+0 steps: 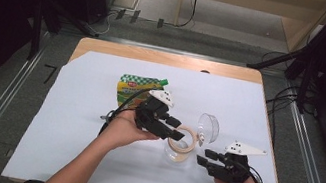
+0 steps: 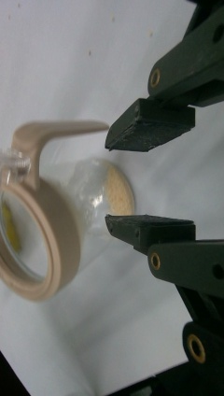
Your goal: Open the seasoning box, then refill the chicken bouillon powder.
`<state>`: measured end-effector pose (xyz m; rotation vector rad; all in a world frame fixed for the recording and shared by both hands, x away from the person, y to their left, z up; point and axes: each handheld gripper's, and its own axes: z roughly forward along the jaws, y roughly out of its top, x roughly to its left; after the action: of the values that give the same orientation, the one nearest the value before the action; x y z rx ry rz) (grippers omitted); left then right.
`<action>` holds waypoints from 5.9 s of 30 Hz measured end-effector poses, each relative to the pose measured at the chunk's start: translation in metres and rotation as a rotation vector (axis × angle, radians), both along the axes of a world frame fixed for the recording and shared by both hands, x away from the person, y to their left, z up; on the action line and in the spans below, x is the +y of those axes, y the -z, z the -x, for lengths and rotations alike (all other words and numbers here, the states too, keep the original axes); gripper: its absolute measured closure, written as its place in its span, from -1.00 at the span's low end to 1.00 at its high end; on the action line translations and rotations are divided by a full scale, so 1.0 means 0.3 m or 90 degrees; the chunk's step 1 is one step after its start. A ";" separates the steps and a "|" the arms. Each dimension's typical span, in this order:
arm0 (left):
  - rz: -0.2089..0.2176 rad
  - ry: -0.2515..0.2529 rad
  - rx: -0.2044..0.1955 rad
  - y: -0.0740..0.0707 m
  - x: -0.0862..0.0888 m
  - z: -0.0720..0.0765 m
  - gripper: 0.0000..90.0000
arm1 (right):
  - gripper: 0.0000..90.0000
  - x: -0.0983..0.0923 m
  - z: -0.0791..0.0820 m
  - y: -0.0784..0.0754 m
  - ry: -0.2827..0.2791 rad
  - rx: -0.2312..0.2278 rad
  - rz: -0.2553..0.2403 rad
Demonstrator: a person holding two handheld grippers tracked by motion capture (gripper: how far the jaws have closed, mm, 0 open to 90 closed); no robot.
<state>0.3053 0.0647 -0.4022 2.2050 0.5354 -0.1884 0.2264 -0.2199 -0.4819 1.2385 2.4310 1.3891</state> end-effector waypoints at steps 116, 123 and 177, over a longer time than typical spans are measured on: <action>0.037 -0.223 0.008 0.068 0.457 -0.132 0.81 | 0.16 0.495 0.085 0.030 -0.227 -0.026 -0.005; 0.009 -0.232 -0.023 0.051 0.436 -0.123 0.98 | 0.15 0.502 0.086 0.068 -0.227 -0.008 -0.003; 0.058 -0.087 0.001 -0.262 0.408 0.101 1.00 | 0.14 0.503 0.074 0.104 -0.142 -0.051 -0.014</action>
<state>0.2749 0.1872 -0.3236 2.0723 0.6620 -0.1389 0.2042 -0.0691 -0.5132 0.9176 2.5692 1.4903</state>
